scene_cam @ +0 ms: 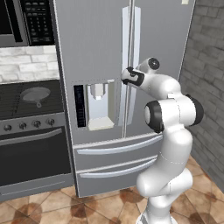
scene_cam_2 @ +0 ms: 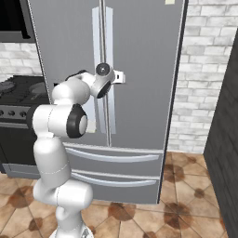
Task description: Place one of the steaks on the plate and the other in the bowl. Then place the bowl in the fridge.
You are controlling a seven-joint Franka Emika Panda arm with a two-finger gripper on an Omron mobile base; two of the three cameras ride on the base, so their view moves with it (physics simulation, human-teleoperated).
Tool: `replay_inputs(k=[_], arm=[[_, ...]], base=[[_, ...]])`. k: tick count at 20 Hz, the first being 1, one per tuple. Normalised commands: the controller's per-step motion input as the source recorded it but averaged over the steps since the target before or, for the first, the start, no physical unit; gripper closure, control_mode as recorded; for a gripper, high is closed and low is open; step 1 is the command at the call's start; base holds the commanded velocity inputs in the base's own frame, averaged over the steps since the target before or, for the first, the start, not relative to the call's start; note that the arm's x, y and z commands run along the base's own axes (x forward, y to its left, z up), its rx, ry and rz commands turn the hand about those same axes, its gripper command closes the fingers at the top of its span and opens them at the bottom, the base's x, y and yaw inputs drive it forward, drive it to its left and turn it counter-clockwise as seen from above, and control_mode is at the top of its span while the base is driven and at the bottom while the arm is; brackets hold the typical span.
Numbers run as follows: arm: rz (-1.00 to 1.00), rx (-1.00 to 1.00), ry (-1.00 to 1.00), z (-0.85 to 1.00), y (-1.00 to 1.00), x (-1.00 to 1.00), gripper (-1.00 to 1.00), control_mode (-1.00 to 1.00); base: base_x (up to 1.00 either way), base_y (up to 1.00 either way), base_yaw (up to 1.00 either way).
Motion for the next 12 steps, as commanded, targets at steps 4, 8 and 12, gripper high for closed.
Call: replay_inputs(k=[4,8,12], arm=[[0.0,0.0,0.0,0.0,0.0,-0.01,1.0,-1.0],[0.0,0.0,0.0,0.16,-0.08,-0.18,1.0,-1.0],[0.0,0.07,-0.03,0.37,-0.34,-0.58,1.0,-1.0]], base=[[0.0,0.0,0.0],[0.0,0.0,0.0],[0.0,0.0,0.0]])
